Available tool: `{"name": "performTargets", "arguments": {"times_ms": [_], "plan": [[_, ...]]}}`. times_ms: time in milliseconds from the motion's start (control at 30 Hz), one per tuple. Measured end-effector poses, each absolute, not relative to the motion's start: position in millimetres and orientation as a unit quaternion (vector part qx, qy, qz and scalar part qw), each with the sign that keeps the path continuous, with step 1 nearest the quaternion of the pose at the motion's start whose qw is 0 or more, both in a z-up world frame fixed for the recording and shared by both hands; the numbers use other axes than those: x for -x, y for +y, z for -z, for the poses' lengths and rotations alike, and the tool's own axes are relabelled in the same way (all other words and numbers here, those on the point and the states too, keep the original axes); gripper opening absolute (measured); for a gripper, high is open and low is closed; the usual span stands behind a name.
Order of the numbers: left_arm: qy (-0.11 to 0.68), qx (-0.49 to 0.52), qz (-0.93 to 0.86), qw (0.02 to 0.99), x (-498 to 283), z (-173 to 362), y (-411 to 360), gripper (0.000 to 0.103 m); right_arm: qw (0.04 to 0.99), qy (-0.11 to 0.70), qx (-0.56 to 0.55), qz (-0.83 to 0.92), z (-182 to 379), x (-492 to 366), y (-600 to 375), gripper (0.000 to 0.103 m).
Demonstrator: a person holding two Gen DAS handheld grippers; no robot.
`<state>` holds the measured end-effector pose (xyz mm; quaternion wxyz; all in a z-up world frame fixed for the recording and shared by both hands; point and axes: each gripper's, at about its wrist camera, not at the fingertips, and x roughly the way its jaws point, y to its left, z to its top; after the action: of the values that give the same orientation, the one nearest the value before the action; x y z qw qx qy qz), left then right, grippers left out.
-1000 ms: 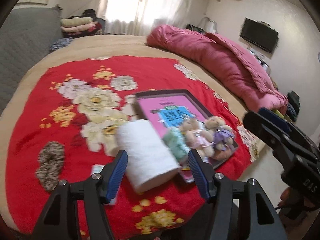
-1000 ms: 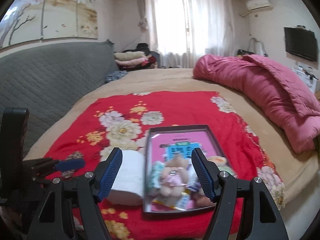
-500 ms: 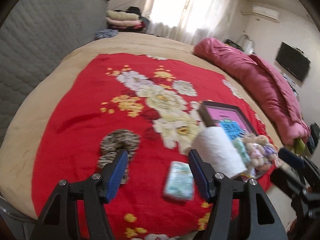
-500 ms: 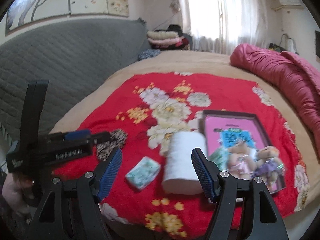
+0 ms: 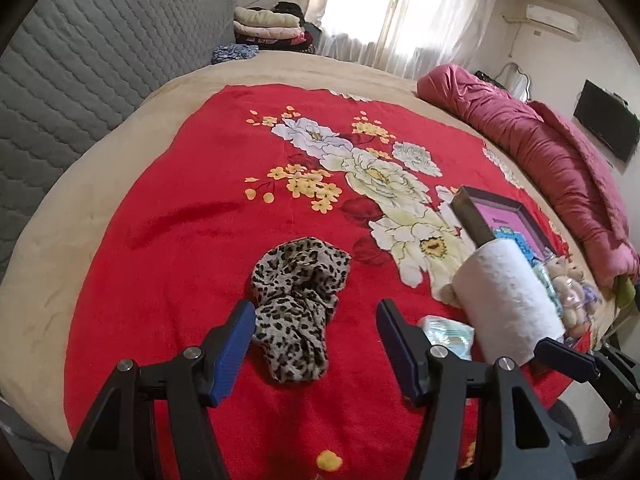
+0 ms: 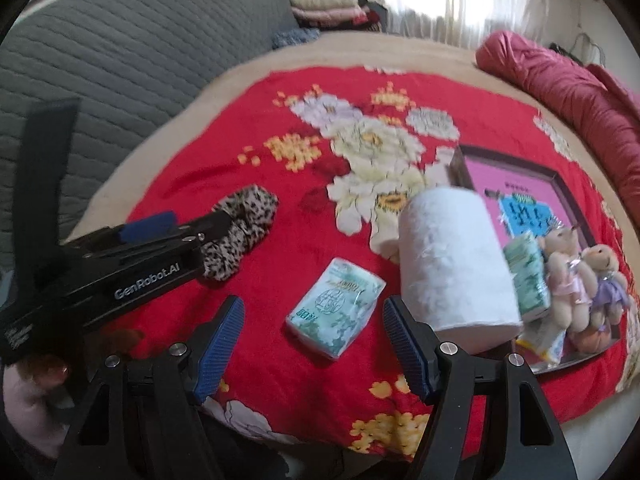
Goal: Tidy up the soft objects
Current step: 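Grasp the leopard-print scrunchie with the left gripper while the right gripper grasps the pale green tissue pack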
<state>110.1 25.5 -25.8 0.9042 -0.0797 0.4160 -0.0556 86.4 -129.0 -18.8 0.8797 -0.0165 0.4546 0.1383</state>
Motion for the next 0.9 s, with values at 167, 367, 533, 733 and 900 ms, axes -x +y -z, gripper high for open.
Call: {"name": "performTargets", "arguments": {"times_ms": [167, 367, 533, 733, 900], "plan": [[0.417, 0.067, 0.061, 0.904, -120.3, 37.5, 32.2, 0.062, 0.866, 0.485, 0.034, -0.113, 40.1, -107.9, -109.8, 0.073], [0.432, 0.08, 0.066, 0.896, -134.1, 54.4, 42.8, 0.062, 0.843, 0.531, 0.042, -0.074, 74.7, -127.1, -104.5, 0.073], [0.441, 0.097, 0.066, 0.89, -141.7, 64.2, 49.0, 0.062, 0.833, 0.55, 0.027, -0.053, 100.3, -139.9, -107.2, 0.073], [0.444, 0.106, 0.072, 0.887, -148.9, 70.7, 49.3, 0.062, 0.847, 0.525, 0.065, -0.057, 103.5, -137.0, -98.0, 0.062], [0.455, 0.088, 0.07, 0.883, -157.2, 82.3, 39.1, 0.062, 0.85, 0.511, 0.085, -0.09, 100.7, -132.9, -96.3, 0.056]]}}
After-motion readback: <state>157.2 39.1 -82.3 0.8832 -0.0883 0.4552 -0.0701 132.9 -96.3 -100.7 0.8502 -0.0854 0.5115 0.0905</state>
